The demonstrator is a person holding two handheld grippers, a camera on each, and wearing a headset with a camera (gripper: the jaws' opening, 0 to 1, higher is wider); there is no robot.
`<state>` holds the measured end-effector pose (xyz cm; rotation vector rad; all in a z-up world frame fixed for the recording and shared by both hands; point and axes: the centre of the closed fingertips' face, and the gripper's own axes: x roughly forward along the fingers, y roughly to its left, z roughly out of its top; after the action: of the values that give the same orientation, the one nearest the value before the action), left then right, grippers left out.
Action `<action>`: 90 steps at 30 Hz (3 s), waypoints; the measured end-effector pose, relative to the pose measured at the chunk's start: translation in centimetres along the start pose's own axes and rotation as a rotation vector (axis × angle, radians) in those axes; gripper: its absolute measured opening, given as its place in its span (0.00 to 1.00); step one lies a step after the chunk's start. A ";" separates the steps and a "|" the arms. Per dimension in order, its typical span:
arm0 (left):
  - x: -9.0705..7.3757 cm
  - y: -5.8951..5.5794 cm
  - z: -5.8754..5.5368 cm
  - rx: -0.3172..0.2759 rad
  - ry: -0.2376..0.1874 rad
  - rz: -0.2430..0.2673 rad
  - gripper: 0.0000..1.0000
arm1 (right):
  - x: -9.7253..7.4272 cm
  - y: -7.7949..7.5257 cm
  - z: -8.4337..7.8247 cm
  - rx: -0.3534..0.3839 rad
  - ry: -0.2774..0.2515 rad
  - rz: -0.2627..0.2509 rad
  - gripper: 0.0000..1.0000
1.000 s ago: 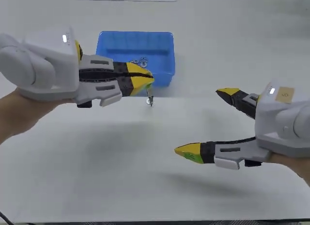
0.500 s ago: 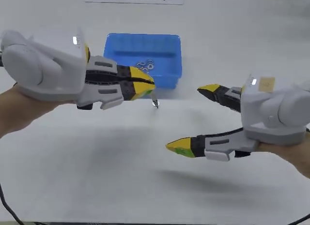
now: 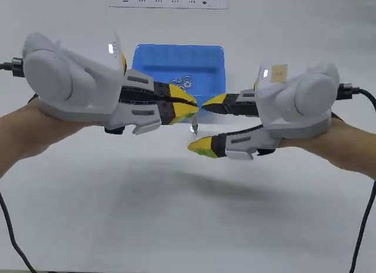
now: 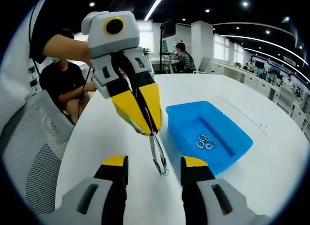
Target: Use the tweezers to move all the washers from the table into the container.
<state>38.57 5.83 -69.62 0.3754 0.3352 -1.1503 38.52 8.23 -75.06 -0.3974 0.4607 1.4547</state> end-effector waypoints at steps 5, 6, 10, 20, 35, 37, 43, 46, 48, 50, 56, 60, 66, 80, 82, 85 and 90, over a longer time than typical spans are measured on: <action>0.1 0.1 0.0 -0.002 0.013 0.003 0.05 | 0.6 0.1 -0.4 -0.061 0.042 0.049 0.27; 0.2 0.0 0.1 -0.001 0.012 0.002 0.05 | 0.7 0.3 -0.5 -0.067 0.048 0.065 0.26; 0.4 -0.1 0.2 0.001 0.012 -0.005 0.05 | 0.9 0.4 -1.1 -0.102 0.080 0.084 0.20; 0.5 -0.4 0.3 0.004 0.016 -0.016 0.05 | 1.1 0.0 -1.4 -0.152 0.096 0.094 0.12; 0.5 -0.4 0.3 0.029 0.027 0.001 0.07 | 1.1 -0.1 -1.3 -0.153 0.086 0.081 0.10; 0.3 -0.5 0.6 0.035 0.015 -0.005 0.10 | 1.2 -0.1 -1.0 -0.141 0.072 0.076 0.10; -0.3 -0.4 0.8 0.038 0.003 0.009 0.19 | 0.8 -0.5 -0.3 -0.105 0.048 0.060 0.10; -0.9 -0.4 0.9 0.021 -0.012 0.021 0.22 | 0.3 -0.5 0.1 -0.102 0.039 0.052 0.10; -1.4 -0.5 1.0 -0.002 -0.025 0.028 0.27 | 0.0 -0.4 0.3 -0.098 0.039 0.048 0.10; -1.9 -0.6 1.2 -0.021 -0.044 0.043 0.33 | -0.3 -0.2 0.5 -0.092 0.038 0.047 0.10; -3.6 -0.5 1.2 -0.084 -0.073 0.114 0.60 | -1.2 0.4 1.5 -0.079 0.030 0.047 0.10; -5.5 0.2 0.6 -0.145 -0.095 0.201 0.76 | -1.8 0.6 2.9 -0.082 0.016 0.052 0.10; -8.1 1.0 -0.3 -0.201 -0.106 0.314 0.93 | -2.6 -0.2 5.4 -0.112 -0.007 0.045 0.10; -10.4 1.6 -1.0 -0.257 -0.148 0.411 1.00 | -1.2 -5.5 8.9 -0.143 -0.045 -0.005 0.09; -10.5 1.6 -1.3 -0.267 -0.153 0.421 1.00 | -0.1 -6.5 8.5 -0.113 -0.046 -0.017 0.09; -10.7 1.6 -1.9 -0.280 -0.152 0.427 1.00 | 1.3 -7.5 7.9 -0.090 -0.041 -0.019 0.09; -10.9 1.8 -3.7 -0.305 -0.120 0.434 1.00 | 3.8 -8.6 6.4 -0.075 -0.016 -0.017 0.09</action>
<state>35.97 17.03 -67.91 0.1000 0.3003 -0.6792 47.72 14.14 -71.76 -0.4481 0.3894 1.4607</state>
